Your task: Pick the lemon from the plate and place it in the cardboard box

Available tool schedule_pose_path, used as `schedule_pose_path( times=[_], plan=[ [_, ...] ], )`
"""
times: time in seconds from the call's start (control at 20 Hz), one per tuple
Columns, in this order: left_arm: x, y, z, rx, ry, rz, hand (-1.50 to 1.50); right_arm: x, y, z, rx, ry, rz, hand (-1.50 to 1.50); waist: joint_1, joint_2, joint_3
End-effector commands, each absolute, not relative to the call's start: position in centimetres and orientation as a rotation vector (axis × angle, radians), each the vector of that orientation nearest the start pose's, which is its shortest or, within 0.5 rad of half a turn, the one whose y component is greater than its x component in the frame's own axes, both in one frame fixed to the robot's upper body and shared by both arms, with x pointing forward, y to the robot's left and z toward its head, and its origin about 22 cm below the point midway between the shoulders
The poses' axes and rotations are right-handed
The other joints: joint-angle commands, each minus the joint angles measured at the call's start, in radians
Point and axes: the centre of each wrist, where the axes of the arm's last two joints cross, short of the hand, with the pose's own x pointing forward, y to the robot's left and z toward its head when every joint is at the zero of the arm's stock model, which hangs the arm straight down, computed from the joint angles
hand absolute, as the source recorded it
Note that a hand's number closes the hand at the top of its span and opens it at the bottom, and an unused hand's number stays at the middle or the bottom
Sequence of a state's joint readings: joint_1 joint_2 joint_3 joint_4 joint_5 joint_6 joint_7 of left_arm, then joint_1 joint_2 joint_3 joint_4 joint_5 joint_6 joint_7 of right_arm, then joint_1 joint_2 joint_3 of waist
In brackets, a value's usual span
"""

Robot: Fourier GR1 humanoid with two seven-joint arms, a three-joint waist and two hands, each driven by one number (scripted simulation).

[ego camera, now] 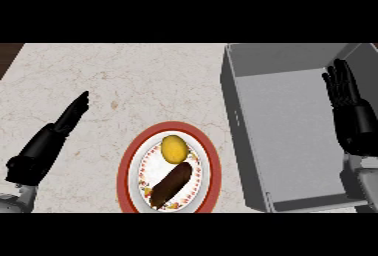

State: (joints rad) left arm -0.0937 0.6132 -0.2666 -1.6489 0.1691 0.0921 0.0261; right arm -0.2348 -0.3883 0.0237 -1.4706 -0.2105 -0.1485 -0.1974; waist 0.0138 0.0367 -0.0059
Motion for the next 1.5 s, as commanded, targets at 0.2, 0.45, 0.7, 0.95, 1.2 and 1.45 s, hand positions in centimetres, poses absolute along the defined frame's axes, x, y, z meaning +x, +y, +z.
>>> schedule_pose_path(
  times=[0.2, 0.45, 0.7, 0.95, 1.2, 1.45],
  plan=[
    [26.8, 24.9, 6.2, 0.071, -1.631, -0.487, 0.00, 26.8, -18.5, 3.3, -0.118, -1.650, 0.335, -1.50, -0.008, -0.029, 0.000],
    [26.3, 23.8, 5.3, -0.012, -1.592, -0.469, 0.00, 26.7, -23.4, 5.2, -0.614, -1.703, 0.796, -1.50, -0.034, -0.041, -0.013],
    [26.4, 22.6, 4.8, -0.016, -1.586, -0.447, 0.00, 24.2, -19.3, 5.4, -0.798, -1.746, 1.055, -1.50, -0.040, -0.055, -0.005],
    [26.5, 22.9, 3.8, -0.001, -1.577, -0.428, 0.00, 21.0, -14.8, 7.7, -0.904, -1.699, 1.151, -1.50, -0.054, -0.060, -0.005],
    [27.3, 22.1, 4.5, -0.003, -1.593, -0.424, 0.00, 17.5, -11.6, 10.1, -0.868, -1.518, 1.269, -1.50, -0.047, -0.055, -0.003],
    [27.7, 21.2, 4.6, -0.028, -1.602, -0.452, 0.00, 16.0, -8.5, 11.8, -0.801, -1.375, 1.284, -1.50, -0.026, -0.042, -0.002]
  ],
)
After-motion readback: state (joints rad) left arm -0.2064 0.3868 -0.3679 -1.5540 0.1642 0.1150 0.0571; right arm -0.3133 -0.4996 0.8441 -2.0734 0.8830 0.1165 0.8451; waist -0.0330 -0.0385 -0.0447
